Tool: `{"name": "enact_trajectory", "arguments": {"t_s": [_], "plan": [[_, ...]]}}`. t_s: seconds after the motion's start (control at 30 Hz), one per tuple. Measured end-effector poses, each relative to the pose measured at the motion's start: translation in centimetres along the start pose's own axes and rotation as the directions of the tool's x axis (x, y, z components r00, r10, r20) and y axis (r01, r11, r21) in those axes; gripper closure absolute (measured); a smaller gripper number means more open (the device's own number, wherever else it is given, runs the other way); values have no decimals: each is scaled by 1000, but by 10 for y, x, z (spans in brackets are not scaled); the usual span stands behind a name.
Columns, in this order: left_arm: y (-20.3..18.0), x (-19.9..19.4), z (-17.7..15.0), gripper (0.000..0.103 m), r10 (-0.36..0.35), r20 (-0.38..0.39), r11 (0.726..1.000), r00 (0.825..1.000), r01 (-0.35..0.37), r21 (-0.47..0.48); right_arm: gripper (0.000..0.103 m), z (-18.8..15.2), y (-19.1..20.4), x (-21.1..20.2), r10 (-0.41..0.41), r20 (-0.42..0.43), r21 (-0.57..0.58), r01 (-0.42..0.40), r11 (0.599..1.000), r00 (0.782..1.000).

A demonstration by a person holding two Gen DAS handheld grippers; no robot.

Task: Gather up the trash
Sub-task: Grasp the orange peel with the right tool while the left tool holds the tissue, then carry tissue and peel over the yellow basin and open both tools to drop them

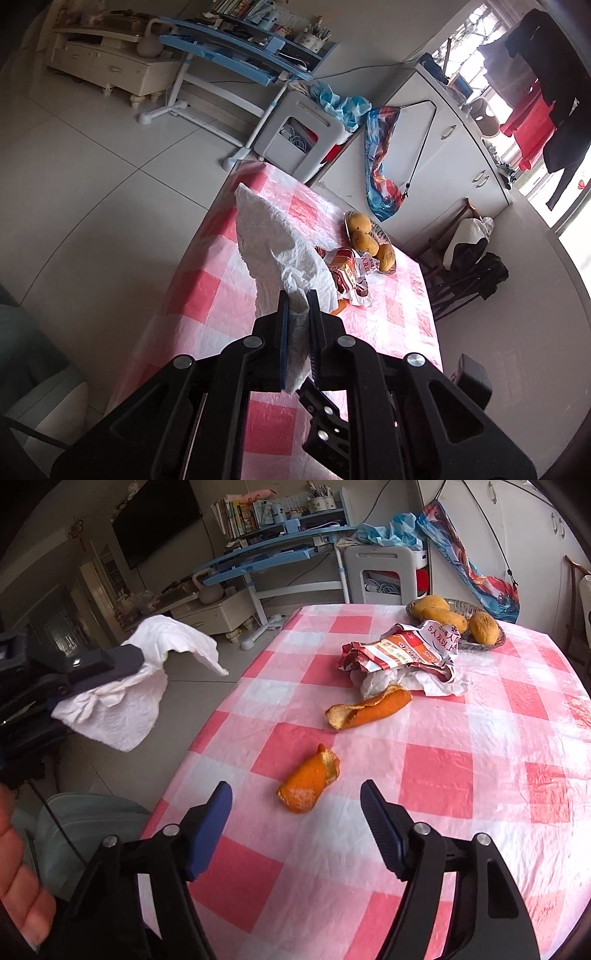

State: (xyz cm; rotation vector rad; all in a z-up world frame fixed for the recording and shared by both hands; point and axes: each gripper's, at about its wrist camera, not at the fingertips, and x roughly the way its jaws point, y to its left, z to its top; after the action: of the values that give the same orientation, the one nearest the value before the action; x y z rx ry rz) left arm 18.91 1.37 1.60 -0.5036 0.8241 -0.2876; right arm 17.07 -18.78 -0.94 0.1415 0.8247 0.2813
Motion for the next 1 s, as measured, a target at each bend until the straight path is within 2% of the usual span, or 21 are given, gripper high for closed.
{"name": "enact_trajectory", "arguments": {"t_s": [0.07, 0.17, 0.33, 0.6, 0.8, 1.0], "plan": [[1, -1, 2, 93, -11, -1, 1000, 1000, 11, -6, 44, 4, -1, 12, -21, -22, 9, 21, 1000, 1000], [3, -4, 5, 93, -18, -1, 1000, 1000, 18, -13, 63, 4, -3, 23, -48, -42, 3, 48, 999, 998], [5, -3, 6, 93, -19, -20, 1000, 1000, 19, -16, 78, -2, -10, 12, -47, -45, -16, 46, 999, 998], [-5, 2, 1, 93, -1, -52, 1000, 999, 3, 31, 79, -36, -47, -41, -39, -29, 16, 39, 999, 999], [-14, 16, -14, 93, 43, -106, 994, 993, -32, 103, 79, -76, -78, -85, -6, 11, 146, 4, 989, 1000], [-24, 4, -38, 93, 48, -100, 984, 994, -31, 173, 79, -83, -69, -103, 33, 52, 153, -40, 987, 998]]}}
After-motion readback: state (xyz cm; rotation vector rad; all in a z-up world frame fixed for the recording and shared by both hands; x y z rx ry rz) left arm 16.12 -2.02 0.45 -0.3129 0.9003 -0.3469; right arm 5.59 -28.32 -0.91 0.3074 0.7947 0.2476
